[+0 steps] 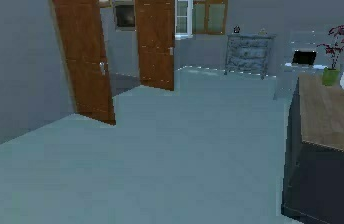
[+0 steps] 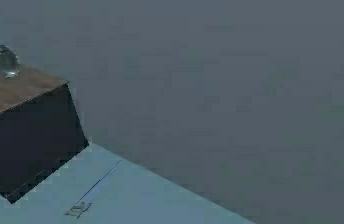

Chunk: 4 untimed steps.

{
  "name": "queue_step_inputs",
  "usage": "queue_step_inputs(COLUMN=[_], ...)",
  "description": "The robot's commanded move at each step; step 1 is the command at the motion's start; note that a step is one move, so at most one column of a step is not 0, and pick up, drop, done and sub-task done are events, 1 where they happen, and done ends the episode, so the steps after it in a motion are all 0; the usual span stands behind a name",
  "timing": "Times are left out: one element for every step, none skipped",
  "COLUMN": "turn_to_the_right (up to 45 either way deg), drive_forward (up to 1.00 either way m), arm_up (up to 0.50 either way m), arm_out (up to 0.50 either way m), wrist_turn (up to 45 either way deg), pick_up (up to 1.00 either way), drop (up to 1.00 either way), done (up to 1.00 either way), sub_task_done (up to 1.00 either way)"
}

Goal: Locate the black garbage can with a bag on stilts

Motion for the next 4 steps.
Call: queue_step_inputs(turn_to_the_right=[0.0,0.0,0.0,-27.0], drive_forward=[1.0,1.0,0.6,0.0], arm_up=[0.0,0.0,0.0,0.0], arm_out=[0.0,0.0,0.0,0.0], wrist_turn=[0.0,0.0,0.0,0.0], pick_up=[0.0,0.0,0.0,0.0], drop=[0.0,0.0,0.0,0.0], done=[0.0,0.0,0.0,0.0], sub_task_done=[0.0,0.0,0.0,0.0])
